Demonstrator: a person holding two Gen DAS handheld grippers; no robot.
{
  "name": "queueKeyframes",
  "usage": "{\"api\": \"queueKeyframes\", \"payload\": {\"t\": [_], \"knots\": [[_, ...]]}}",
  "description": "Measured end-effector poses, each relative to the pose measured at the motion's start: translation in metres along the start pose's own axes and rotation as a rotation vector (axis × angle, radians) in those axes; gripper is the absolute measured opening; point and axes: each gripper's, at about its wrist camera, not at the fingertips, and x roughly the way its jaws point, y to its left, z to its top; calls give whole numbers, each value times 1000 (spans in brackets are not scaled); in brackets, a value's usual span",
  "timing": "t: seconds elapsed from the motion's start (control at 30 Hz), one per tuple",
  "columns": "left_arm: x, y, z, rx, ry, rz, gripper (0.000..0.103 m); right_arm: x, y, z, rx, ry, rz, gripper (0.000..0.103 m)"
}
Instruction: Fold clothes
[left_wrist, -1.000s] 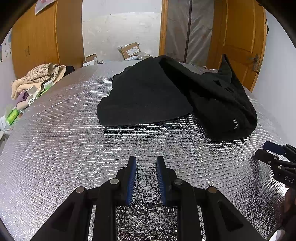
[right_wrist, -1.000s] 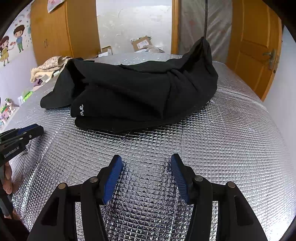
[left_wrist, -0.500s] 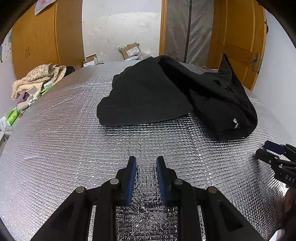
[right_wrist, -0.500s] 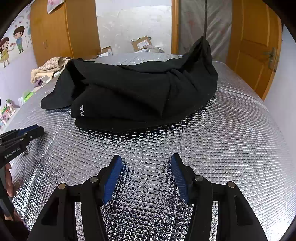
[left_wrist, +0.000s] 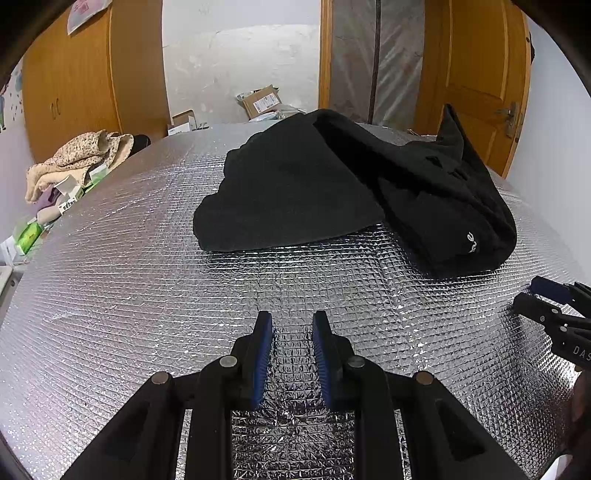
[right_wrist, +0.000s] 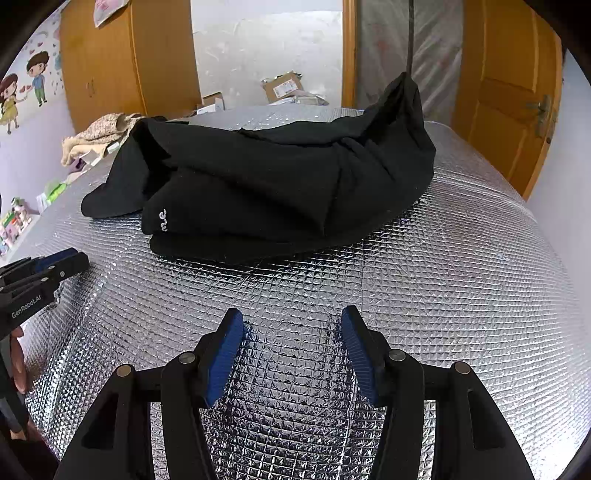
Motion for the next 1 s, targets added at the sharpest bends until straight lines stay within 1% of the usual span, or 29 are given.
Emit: {"api": "queueKeyframes", "payload": {"t": [1.0], "knots": [[3, 7, -2, -21, -2, -24, 23, 0, 1, -1, 4, 0, 3, 58]]}}
